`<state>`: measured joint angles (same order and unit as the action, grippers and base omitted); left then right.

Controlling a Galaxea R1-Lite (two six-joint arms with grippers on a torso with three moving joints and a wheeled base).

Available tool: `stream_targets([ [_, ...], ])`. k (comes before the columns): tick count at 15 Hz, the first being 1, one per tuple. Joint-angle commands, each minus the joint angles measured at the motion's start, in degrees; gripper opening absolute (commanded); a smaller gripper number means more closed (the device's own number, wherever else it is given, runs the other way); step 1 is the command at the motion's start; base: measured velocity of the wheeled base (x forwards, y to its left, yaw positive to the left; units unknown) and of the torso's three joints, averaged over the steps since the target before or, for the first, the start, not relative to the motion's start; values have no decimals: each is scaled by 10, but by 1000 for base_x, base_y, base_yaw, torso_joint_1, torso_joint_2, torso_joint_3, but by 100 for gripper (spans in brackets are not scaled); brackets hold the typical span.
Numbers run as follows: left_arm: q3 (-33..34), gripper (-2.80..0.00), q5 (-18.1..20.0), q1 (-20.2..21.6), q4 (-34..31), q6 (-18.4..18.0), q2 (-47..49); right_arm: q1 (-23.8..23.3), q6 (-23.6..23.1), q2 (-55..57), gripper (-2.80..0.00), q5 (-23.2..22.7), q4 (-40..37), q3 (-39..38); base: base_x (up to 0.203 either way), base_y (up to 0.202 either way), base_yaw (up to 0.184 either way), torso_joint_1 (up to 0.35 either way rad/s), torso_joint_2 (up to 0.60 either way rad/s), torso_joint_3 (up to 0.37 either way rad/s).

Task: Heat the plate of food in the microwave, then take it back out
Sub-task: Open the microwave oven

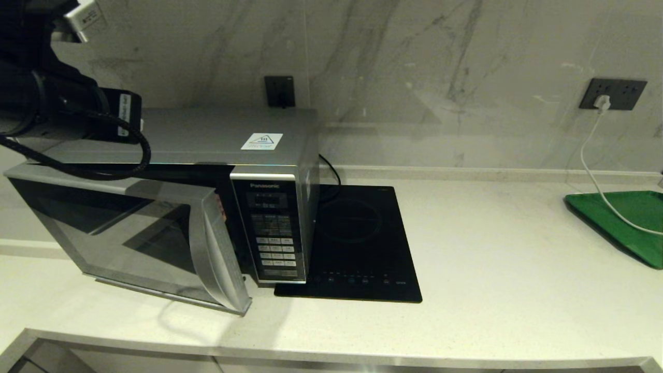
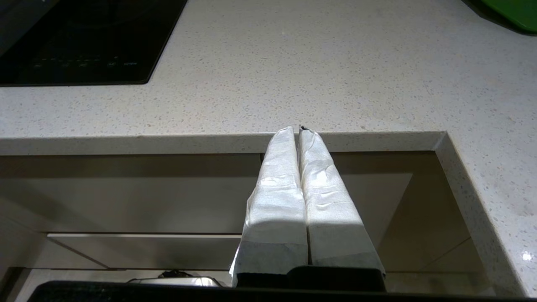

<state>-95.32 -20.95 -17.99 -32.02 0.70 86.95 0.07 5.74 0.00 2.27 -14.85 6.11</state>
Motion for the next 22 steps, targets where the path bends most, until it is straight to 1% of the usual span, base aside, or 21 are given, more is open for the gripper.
stream_targets([
  [1, -5, -280, 0, -9, -1, 2, 31, 0, 1, 1, -280, 0, -1, 0, 0, 0, 0, 0, 0, 0],
  [3, -2, -280, 0, -13, -2, 7, 36, 0, 1, 1, -280, 0, -1, 0, 0, 0, 0, 0, 0, 0],
  [4, 0, -280, 0, -15, -2, 15, 37, 0, 1, 1, -280, 0, -1, 0, 0, 0, 0, 0, 0, 0],
  [6, 7, -280, 0, -25, -5, 45, 41, 0, 1, 1, -280, 0, -1, 0, 0, 0, 0, 0, 0, 0],
  [9, 28, -280, 1, -36, -4, 74, 51, 0, 1, 1, -280, 0, -1, 0, 0, 0, 0, 0, 0, 0],
  [11, 42, -280, 0, -54, -4, 104, 54, 0, 1, 1, -280, 0, -1, 0, 0, 0, 0, 0, 0, 0],
  [14, 48, -280, 1, -69, -4, 116, 54, 0, 1, 1, -280, 0, -1, 0, 0, 0, 0, 0, 0, 0],
  [16, 52, -280, 0, -80, -6, 135, 53, 0, 1, 1, -280, 0, -1, 0, 0, 0, 0, 0, 0, 0],
  [20, 91, -280, -2, -79, -7, 145, 51, 0, 1, 1, -280, 0, -1, 0, 0, 0, 0, 0, 0, 0],
  [22, 98, -280, -3, -79, -9, 154, 47, 0, 1, 1, -280, 0, -1, 0, 0, 0, 0, 0, 0, 0],
])
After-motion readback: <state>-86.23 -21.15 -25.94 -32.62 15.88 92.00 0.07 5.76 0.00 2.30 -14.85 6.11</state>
